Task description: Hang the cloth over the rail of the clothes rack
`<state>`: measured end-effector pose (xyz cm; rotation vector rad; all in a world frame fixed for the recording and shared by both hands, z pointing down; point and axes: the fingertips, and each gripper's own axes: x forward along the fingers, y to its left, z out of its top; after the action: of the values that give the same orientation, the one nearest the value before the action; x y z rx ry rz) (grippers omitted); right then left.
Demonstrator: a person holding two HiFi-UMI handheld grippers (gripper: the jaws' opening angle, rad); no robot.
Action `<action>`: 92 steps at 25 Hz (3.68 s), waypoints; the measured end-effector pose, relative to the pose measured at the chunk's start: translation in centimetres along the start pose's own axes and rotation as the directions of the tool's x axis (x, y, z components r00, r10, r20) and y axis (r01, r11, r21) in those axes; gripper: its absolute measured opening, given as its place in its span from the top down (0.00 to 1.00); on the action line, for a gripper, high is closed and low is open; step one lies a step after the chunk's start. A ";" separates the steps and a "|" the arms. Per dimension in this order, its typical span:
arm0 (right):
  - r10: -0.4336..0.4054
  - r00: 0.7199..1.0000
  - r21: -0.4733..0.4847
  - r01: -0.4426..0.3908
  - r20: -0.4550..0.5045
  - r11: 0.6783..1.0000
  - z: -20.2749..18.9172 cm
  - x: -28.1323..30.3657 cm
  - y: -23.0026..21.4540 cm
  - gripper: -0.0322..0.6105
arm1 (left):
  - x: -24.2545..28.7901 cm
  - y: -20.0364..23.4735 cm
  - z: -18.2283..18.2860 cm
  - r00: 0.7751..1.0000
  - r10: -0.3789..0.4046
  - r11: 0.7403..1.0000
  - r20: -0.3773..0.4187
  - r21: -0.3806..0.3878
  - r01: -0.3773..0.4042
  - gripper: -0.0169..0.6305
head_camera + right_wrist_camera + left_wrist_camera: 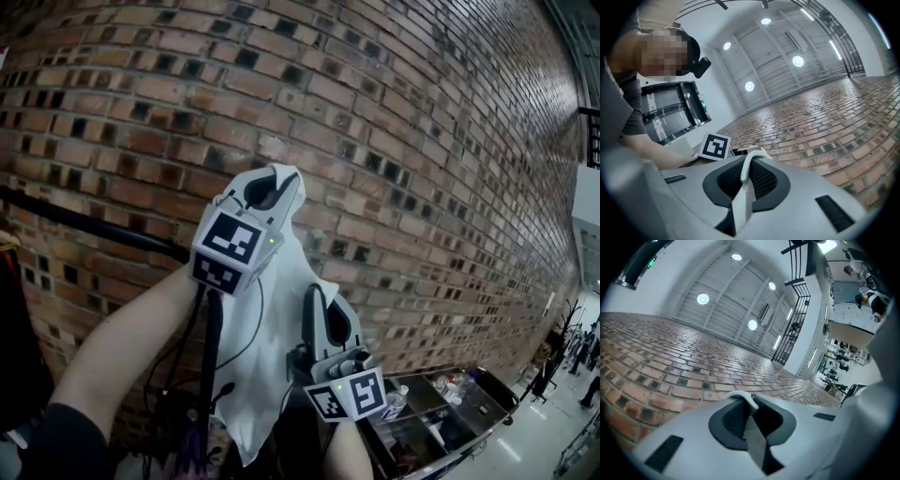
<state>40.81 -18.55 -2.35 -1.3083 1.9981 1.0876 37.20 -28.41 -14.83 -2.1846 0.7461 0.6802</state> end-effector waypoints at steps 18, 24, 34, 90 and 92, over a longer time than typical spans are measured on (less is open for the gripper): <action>0.027 0.999 -0.052 -0.026 0.028 0.998 0.7 8.9 15.0 0.91 | -14.5 23.1 4.0 0.992 0.118 0.974 -0.053 0.200 -0.105 0.91; -0.001 1.000 -0.069 0.002 0.025 0.998 0.2 11.7 19.5 0.91 | -19.1 30.2 4.7 0.983 0.157 0.939 -0.100 0.324 -0.117 0.91; -0.009 1.000 -0.059 0.010 0.021 0.998 -1.9 16.5 22.0 0.91 | -25.7 37.5 6.8 0.970 0.224 0.864 -0.089 0.479 -0.156 0.91; -0.323 0.930 -0.363 0.244 -0.175 0.899 -22.4 -4.1 34.1 0.91 | -61.0 25.4 -17.6 0.859 0.436 0.894 -0.268 0.241 -0.378 0.91; -0.322 0.923 -0.358 0.233 -0.212 0.904 -23.5 -5.3 34.6 0.91 | -62.0 24.8 -18.8 0.847 0.432 0.897 -0.308 0.242 -0.370 0.91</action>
<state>11.55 -28.08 26.46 -1.9428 1.7770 1.1863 -18.16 -38.38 25.78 -2.0247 1.4318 0.3963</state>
